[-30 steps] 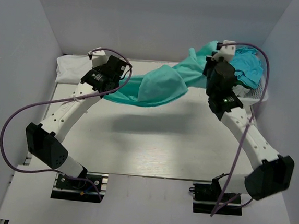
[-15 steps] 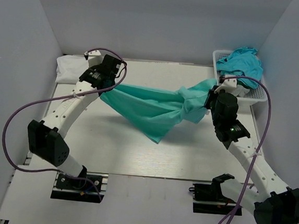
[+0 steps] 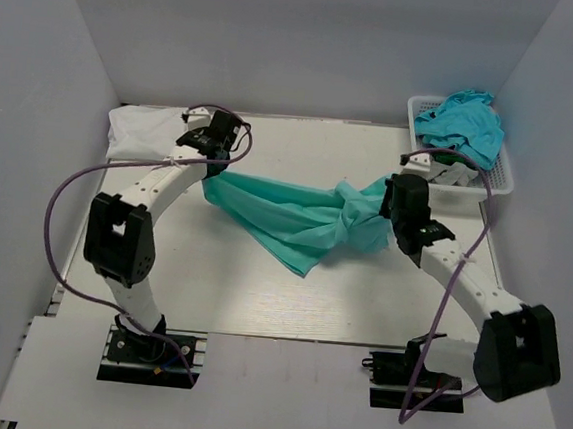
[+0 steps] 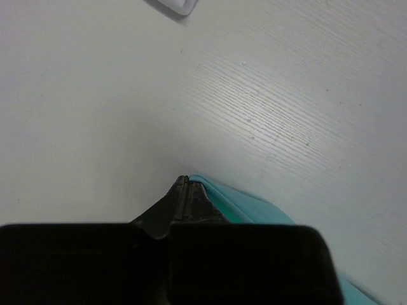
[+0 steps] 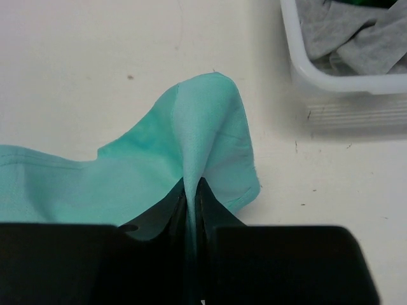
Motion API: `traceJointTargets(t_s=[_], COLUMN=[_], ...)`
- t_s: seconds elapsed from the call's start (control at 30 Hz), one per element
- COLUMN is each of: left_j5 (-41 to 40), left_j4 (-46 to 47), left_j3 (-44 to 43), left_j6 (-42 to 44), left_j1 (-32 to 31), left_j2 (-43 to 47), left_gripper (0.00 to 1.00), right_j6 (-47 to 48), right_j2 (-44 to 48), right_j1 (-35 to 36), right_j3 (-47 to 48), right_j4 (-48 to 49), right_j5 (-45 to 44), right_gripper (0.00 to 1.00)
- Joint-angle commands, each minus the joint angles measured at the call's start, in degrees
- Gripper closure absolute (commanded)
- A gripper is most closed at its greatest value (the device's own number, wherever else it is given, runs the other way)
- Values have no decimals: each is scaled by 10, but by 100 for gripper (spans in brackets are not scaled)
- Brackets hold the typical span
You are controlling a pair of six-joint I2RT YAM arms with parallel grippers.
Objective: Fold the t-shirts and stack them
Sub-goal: Flatten out the tshirt
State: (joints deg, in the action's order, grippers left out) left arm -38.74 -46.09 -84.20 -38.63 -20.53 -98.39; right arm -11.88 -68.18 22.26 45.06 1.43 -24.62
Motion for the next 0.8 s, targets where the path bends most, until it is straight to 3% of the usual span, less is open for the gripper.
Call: traceJointTargets(t_s=[0.0, 0.07, 0.13, 0.17, 0.2, 0.23, 0.27, 0.3, 0.4, 0.5, 0.77], left_j5=[9, 21, 33, 33, 40, 40, 47, 47, 53, 81, 353], left_j4=[49, 56, 63, 63, 45, 32, 15, -23, -41, -19, 115], left_j3=[-29, -47, -87, -103, -142, -165, -190, -237, -262, -206, 50], left_j6=[37, 43, 56, 56, 64, 64, 64, 69, 87, 112, 143], left_j1=[22, 29, 35, 42, 42, 48, 48, 53, 53, 39, -13], left_j2=[-50, -101, -138, -157, -194, -211, -227, -240, -244, -182, 13], left_gripper=[100, 99, 83, 72, 57, 32, 24, 18, 0, 0, 0], right_j6=[-5, -3, -1, 2, 2, 2, 0, 0, 6, 26, 116], right_j2=[-75, -109, -181, -218, -251, -266, -292, -311, -322, -310, -274], right_j1=[-10, -14, -17, -20, -20, -20, -20, -19, -14, -14, 14], right_j3=[31, 60, 113, 129, 183, 202, 222, 258, 317, 336, 268], right_j4=[37, 38, 21, 12, -13, -53, -71, -102, -158, -186, -140], right_j5=[-15, -17, -24, -31, -32, -32, -27, -21, 2, 53, 187], right_gripper=[86, 86, 76, 41, 26, 16, 10, 10, 10, 10, 10])
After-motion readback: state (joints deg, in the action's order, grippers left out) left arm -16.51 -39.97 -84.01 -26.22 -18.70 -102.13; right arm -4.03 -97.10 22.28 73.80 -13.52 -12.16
